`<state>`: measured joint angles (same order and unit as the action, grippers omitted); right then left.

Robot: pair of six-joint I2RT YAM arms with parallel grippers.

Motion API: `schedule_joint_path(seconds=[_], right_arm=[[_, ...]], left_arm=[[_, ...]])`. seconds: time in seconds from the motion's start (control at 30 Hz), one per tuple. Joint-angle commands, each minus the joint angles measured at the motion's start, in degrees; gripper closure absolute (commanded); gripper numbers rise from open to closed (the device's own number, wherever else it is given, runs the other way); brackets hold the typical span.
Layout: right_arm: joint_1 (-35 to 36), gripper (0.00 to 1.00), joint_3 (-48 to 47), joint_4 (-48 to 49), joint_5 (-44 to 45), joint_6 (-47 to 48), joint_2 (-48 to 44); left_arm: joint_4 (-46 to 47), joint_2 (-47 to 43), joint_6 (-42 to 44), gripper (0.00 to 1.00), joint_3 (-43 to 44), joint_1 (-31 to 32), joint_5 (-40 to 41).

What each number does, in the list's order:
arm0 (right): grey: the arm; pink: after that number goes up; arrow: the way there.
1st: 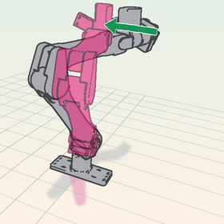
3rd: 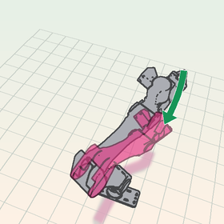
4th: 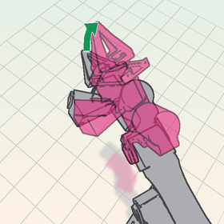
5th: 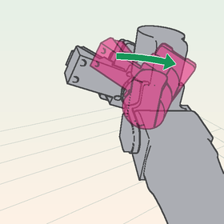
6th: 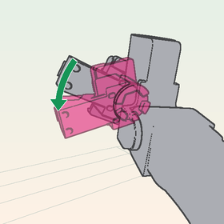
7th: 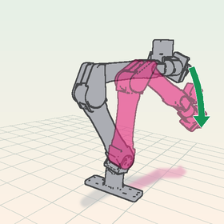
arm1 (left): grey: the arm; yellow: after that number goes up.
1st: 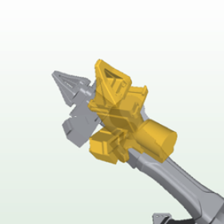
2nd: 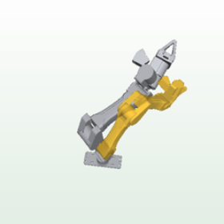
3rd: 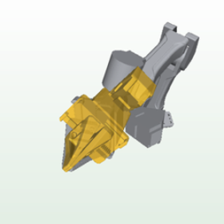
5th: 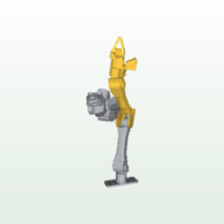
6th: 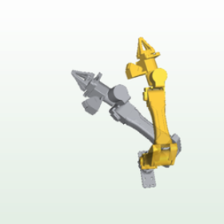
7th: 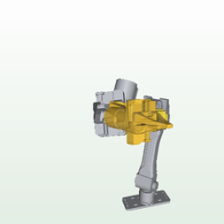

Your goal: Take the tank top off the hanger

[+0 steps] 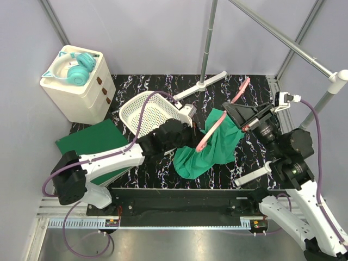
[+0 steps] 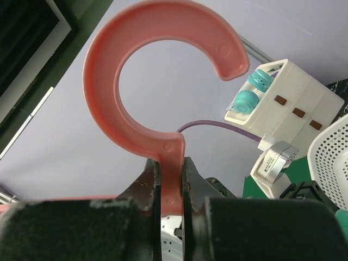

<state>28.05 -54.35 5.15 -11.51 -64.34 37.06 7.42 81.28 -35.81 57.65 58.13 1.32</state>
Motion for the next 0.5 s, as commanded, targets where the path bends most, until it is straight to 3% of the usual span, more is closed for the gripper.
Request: schedule_joint_path(seconds=[0.0, 0.23, 0.27, 0.33, 0.4, 0.47], right_arm=[[-0.1, 1.0, 3.27, 15.64, -1.41, -3.67, 0.03], [-0.1, 1.0, 9.17, 25.43, -0.36, -12.3, -0.49], [-0.1, 1.0, 8.39, 24.66, -0.27, -12.04, -0.58], [-0.1, 1.0, 5.06, 13.88, 0.43, -6.18, -0.67], [-0.1, 1.0, 0.57, 4.49, 1.31, -0.65, -0.58], [-0.1, 1.0, -1.01, 1.55, 1.58, 2.71, -0.93]], left_arm=[[4.27, -0.15, -1.02, 1.0, 1.94, -0.74, -3.69], [2.78, -1.82, -0.22, 1.0, 0.54, -1.44, -1.94], [2.25, -2.0, -0.05, 1.0, 0.45, -1.61, -1.94], [1.37, -2.43, 0.3, 0.98, 0.54, -1.88, -1.94], [-1.0, -2.87, 1.44, 0.86, 0.54, -2.05, -1.59], [-2.93, -4.63, 3.11, 0.65, -0.51, -2.23, -1.5]])
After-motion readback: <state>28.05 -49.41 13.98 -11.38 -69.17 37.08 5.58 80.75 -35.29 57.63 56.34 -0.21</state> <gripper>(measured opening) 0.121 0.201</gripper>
